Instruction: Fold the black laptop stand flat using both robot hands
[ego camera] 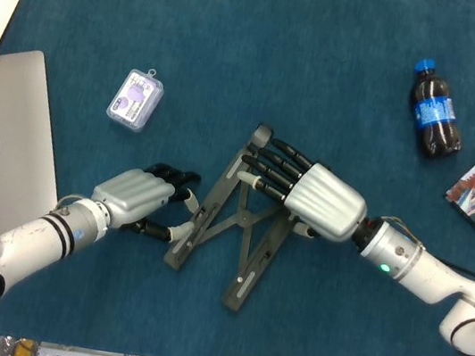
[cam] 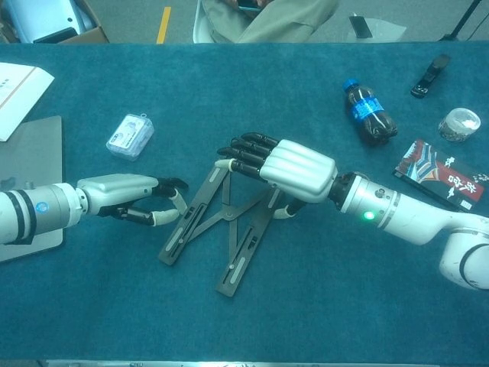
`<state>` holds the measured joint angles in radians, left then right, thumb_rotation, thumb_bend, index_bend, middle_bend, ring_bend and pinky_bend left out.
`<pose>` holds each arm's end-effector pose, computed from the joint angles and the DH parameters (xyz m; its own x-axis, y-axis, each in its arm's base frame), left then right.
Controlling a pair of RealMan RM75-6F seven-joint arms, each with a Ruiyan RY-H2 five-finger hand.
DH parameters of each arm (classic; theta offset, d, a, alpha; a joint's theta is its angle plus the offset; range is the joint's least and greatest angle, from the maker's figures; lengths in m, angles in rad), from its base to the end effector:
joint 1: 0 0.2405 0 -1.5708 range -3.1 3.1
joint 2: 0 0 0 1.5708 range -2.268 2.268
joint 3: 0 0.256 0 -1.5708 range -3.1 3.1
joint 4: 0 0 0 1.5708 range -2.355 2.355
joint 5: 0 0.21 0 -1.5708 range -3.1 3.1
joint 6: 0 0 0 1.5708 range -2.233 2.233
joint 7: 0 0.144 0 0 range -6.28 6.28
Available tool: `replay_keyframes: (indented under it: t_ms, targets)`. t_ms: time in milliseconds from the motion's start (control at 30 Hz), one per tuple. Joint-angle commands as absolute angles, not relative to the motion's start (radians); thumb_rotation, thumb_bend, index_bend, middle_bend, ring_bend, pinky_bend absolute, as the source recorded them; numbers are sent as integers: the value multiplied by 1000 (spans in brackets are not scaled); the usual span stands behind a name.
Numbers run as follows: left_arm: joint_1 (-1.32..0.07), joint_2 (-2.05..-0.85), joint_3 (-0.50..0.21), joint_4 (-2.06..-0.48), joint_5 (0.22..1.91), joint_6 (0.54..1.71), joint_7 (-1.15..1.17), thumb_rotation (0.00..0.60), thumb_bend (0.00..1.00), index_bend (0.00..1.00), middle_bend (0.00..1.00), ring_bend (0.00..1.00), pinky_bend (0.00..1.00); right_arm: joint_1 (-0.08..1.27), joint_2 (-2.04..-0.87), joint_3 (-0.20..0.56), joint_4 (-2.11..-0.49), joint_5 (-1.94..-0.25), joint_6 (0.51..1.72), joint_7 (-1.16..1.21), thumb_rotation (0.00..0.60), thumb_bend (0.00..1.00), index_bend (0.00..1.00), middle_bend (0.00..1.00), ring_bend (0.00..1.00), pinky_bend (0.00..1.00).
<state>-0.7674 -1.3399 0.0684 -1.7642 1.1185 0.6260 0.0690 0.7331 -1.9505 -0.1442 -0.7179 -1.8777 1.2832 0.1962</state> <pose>-0.1784 0.2462 -0.0303 0.3466 0.7645 0.5435 0.9311 -0.3504 -0.1009 -0.1611 -0.2824 -0.1124 0.5475 -0.0730 0.8336 -0.4630 -0.8562 0.2291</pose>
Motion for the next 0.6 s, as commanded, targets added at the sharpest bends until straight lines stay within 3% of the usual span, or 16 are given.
replay_keyframes:
  t_ms: [33, 600]
  targets:
    - [-768, -1338, 68, -1765, 1123, 623, 65, 118, 375, 214, 0, 0, 0, 736, -1956, -143, -712, -1874, 1281, 196, 600, 0, 0, 0, 0, 6]
    - [-769, -1329, 65, -1759, 1136, 609, 34, 120, 375, 194, 0, 0, 0, 770, -1992, -127, -649, -1855, 1275, 252, 600, 0, 0, 0, 0, 4]
